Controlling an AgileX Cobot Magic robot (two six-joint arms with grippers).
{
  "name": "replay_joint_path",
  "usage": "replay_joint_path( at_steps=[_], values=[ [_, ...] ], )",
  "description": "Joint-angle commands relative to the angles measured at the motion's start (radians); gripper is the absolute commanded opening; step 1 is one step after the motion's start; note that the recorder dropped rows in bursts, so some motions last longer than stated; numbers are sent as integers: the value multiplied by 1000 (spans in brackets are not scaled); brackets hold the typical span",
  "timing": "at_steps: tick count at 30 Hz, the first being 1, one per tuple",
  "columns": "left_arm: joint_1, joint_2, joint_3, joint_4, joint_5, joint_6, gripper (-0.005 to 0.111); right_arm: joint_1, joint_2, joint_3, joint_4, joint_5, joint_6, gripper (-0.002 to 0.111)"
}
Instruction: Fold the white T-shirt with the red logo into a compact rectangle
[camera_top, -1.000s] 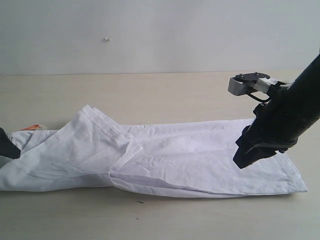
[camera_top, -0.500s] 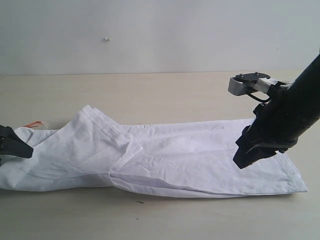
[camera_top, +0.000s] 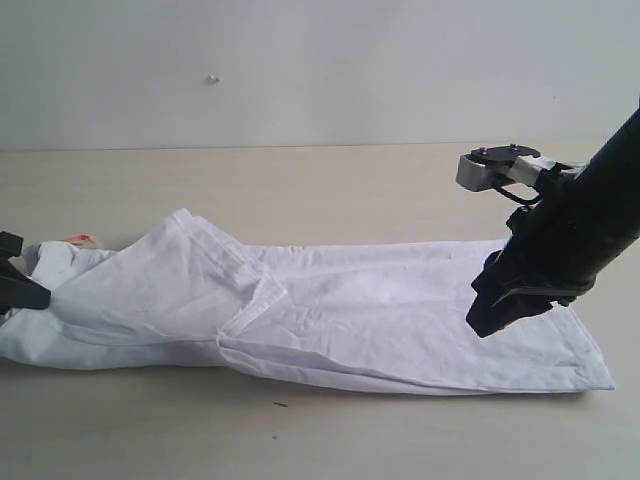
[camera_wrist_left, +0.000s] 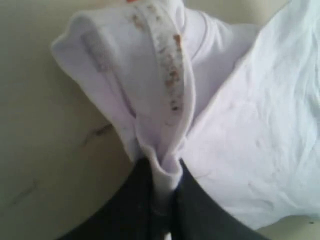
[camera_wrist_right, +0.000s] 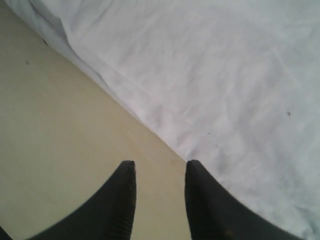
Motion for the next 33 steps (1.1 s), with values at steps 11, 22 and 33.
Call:
replay_joint_path(
  at_steps=[11, 22, 33],
  values=[
    [165, -155, -12, -26, -74, -145, 0, 0, -11, 2, 5, 5, -12, 33],
    [136, -217, -51, -324, 278, -178, 0, 0, -11, 2, 7, -3, -12, 33],
    [-227, -217, -65, -482, 312, -174, 0, 0, -11, 2, 5, -7, -12, 33]
  ],
)
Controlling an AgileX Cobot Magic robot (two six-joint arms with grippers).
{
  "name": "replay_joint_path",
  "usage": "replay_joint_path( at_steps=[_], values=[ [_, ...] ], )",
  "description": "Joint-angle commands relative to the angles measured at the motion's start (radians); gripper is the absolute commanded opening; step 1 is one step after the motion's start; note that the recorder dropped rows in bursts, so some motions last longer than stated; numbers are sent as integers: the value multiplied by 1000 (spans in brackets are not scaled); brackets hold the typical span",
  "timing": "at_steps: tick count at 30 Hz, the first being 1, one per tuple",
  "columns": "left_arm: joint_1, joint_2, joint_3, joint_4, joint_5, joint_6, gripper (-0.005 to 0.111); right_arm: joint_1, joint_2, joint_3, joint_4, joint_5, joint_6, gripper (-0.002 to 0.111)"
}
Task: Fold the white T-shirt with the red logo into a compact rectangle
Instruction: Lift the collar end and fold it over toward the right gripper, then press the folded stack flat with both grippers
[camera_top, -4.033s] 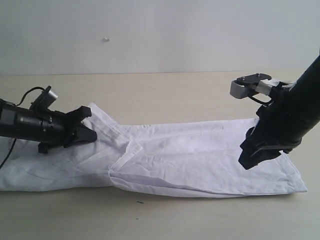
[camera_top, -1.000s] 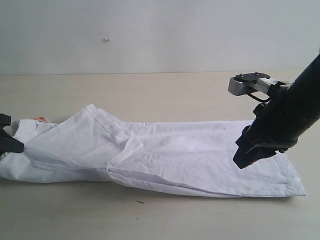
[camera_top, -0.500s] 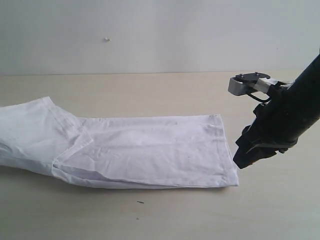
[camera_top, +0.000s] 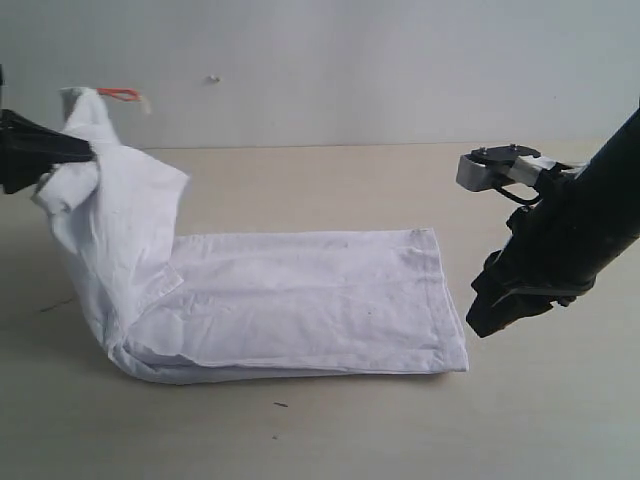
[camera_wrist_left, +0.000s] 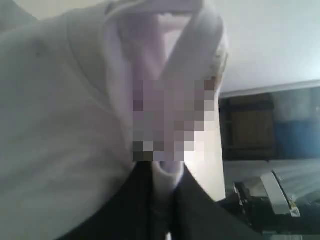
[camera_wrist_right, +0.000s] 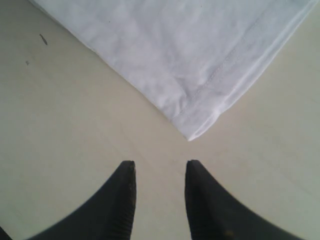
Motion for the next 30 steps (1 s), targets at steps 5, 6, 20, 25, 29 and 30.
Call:
replay_joint_path(
  at_steps=[5, 6, 20, 25, 29, 30],
  values=[
    [-280, -13, -13, -214, -64, 30, 0, 0, -11, 2, -101, -62, 77, 33],
    [-309, -10, -18, -209, -96, 30, 0, 0, -11, 2, -127, -75, 101, 33],
    [-695, 152, -131, -241, -416, 30, 8, 0, -12, 2, -152, -90, 156, 33],
    [-760, 206, -174, -248, -396, 37, 47, 0, -12, 2, -152, -88, 156, 33],
    [-755, 210, -184, -251, -373, 59, 81, 0, -12, 2, -151, -87, 158, 33],
    [-751, 210, -186, -246, -357, 71, 82, 0, -12, 2, -151, -89, 158, 33]
  ],
)
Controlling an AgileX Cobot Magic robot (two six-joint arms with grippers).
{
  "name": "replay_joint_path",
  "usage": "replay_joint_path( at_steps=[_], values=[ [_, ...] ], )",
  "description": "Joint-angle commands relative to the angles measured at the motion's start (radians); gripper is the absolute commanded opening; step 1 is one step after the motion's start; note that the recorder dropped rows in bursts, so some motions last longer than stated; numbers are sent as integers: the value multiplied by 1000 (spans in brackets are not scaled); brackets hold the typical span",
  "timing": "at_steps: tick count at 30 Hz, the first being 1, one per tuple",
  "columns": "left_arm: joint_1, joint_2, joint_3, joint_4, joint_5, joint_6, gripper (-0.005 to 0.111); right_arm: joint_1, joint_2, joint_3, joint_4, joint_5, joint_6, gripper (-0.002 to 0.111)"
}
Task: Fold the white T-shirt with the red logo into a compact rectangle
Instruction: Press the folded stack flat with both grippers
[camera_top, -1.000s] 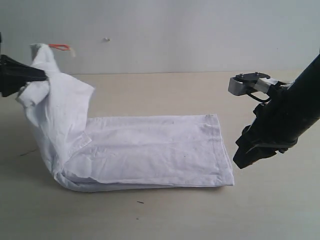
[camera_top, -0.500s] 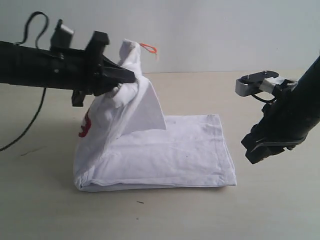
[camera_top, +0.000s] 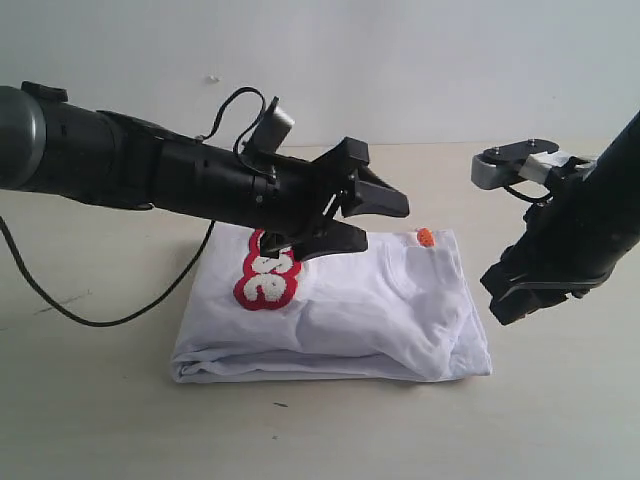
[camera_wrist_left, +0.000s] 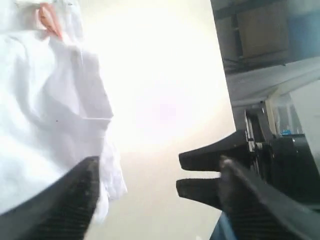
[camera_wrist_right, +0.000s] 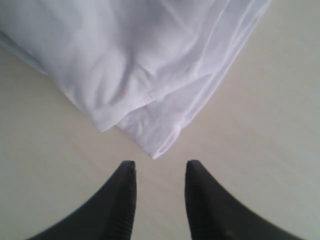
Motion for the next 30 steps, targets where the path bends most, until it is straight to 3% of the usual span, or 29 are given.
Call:
replay_joint_path(
  at_steps=[1, 6, 7, 11, 15, 18, 24, 30],
  values=[
    [16, 1, -21, -8, 43, 38, 82, 0, -10, 2, 4, -6, 3, 33],
    [73, 1, -25, 113, 78, 43, 68, 0, -10, 2, 4, -4, 3, 33],
    [88, 1, -25, 232, 96, 31, 57, 0, -10, 2, 4, -12, 3, 33],
    [91, 11, -25, 425, 87, -4, 31, 0, 2, 2, 62, -55, -24, 33],
    [88, 49, -25, 464, 83, -17, 16, 0, 47, 2, 109, -136, -41, 32],
    [84, 106, -25, 448, 80, -20, 17, 0, 95, 2, 117, -221, -41, 32],
    [61, 186, -25, 446, 125, -20, 38, 0, 211, 2, 268, -459, -102, 32],
    [59, 189, -25, 448, 155, -20, 38, 0, 282, 2, 349, -639, -166, 32]
  ],
)
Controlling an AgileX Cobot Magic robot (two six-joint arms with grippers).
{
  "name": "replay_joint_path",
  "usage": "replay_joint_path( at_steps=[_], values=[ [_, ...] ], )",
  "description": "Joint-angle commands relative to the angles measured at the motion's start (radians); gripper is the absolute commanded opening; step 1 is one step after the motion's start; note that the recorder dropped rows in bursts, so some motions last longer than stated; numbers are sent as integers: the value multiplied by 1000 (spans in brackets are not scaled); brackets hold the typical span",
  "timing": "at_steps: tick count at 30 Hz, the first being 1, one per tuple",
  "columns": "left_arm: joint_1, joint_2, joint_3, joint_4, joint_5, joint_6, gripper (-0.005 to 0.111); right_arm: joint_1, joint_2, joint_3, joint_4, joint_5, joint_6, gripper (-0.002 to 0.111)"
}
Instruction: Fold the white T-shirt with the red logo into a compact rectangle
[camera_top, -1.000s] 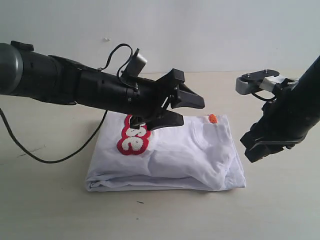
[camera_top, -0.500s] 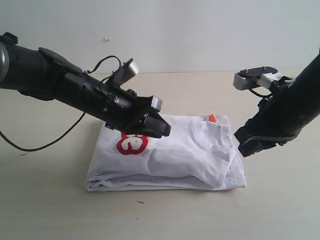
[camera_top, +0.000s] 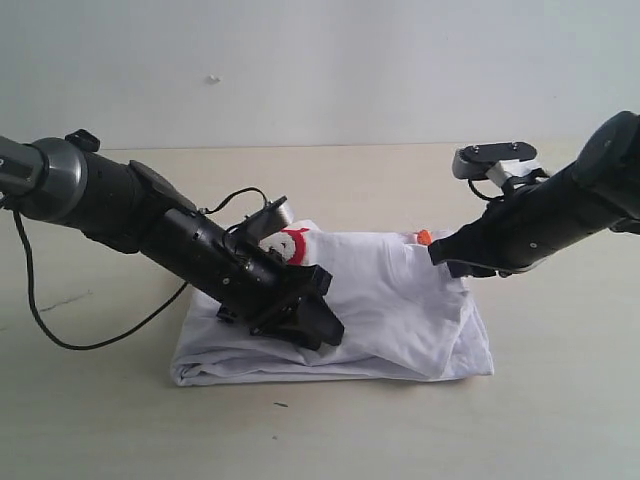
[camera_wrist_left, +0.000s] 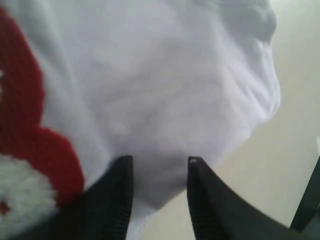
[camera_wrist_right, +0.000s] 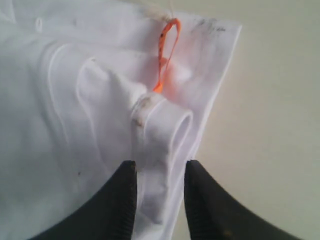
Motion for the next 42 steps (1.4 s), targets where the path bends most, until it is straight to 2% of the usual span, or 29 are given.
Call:
replay_joint_path(
  at_steps=[1, 11, 14, 18, 20, 22, 23, 26, 30, 33, 42],
  values=[
    [-7, 6, -4, 0, 45, -4, 38, 0, 47, 2, 26, -124, -26, 32],
    [-7, 6, -4, -2, 57, -4, 38, 0, 124, -91, 19, -154, -26, 32],
    [-5, -2, -4, -2, 96, -4, 38, 0, 110, -121, 17, -143, -26, 32],
    [45, -78, -4, -2, 114, 1, 38, 0, 33, -121, -20, -102, -44, 32],
    [82, -114, -20, -2, 133, 44, 38, 0, -14, -121, -44, -49, -87, 26],
    [116, -139, -29, -4, 123, 64, 38, 0, -37, -121, -47, 32, -114, 9],
    [123, -140, -29, -24, 96, 64, 38, 0, -37, -121, -38, 104, -132, 0],
    [114, -116, -29, -94, 0, 106, 38, 5, -7, -121, 13, 275, -228, 0],
    [92, -70, -29, -317, -5, 245, 38, 5, 47, -121, 141, 429, -316, 0],
    [75, -29, -34, -341, -24, 269, 38, 5, 62, -121, 211, 535, -392, 0],
    [71, 72, -38, -491, -116, 310, 38, 53, 107, -116, 162, 547, -402, 0]
  ],
)
